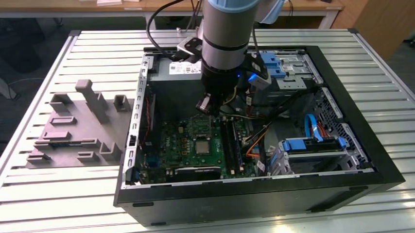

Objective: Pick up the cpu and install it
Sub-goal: 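Close the cpu cover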

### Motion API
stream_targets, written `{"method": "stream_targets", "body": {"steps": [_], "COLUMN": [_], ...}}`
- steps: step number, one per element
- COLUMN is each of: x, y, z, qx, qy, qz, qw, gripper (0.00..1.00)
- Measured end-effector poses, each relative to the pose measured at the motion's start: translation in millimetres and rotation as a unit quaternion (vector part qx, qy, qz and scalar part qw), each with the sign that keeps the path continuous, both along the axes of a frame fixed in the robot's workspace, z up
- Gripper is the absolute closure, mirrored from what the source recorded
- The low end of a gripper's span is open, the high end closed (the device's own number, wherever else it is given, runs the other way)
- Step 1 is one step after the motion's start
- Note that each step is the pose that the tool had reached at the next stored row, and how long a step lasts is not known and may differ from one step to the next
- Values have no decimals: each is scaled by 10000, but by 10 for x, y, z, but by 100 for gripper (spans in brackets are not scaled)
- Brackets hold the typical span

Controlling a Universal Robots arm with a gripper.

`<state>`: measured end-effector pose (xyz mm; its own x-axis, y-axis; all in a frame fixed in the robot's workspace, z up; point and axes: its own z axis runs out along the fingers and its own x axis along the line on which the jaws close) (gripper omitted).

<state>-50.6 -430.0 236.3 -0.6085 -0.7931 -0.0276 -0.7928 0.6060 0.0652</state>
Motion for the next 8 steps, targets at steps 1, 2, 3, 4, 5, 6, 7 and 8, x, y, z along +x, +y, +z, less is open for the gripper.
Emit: {"method": "stream_targets", "body": {"steps": [1,2,3,4,5,6,7,8], "x": [0,0,0,0,0,0,0,0], "y": [0,2,3,5,6,6,8,9], "z": [6,12,17,22,27,34,40,48], "qx": [0,1,1,2,1,1,1,0], "qy": [0,0,0,-1,-1,0,0,0], "qz": [9,17,26,37,48,56,63,68], "qw": [10000,10000,10000,10000,10000,10000,10000,10000], "gripper": [89,89,89,89,89,89,89,89]}}
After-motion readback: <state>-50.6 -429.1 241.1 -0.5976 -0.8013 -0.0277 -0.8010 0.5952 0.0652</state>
